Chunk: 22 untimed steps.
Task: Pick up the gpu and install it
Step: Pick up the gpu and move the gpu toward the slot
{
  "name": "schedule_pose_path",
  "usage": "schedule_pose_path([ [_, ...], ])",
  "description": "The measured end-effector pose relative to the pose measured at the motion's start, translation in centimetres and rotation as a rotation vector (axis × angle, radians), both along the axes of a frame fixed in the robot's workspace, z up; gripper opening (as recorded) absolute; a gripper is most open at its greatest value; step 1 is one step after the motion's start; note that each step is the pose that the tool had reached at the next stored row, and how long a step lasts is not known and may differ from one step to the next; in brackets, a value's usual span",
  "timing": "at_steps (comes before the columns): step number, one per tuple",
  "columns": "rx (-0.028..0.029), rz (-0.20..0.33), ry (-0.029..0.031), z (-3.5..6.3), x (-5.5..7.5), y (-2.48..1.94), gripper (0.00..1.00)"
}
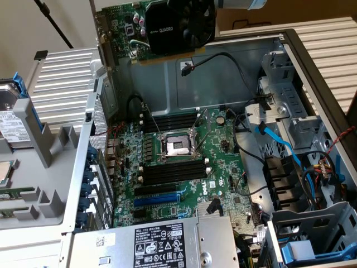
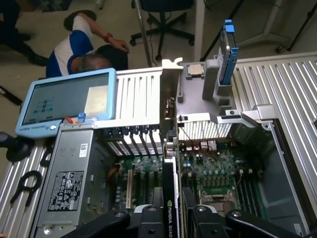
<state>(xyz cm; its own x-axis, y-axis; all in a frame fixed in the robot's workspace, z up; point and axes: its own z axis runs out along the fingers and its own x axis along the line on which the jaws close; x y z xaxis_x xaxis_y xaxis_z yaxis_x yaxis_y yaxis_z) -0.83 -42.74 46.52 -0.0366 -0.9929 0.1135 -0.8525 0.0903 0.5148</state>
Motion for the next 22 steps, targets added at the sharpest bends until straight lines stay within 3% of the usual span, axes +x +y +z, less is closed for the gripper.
schedule_pose_path([
  [3, 0.0059, 0.000, 0.0121, -0.26, 0.3, 0.00, 0.26],
  [6, 0.0094, 0.000, 0.0191, -0.64, 0.6, 0.00, 0.26],
  [22, 0.0157, 0.000, 0.0304, -3.54, 1.4, 0.00, 0.26],
])
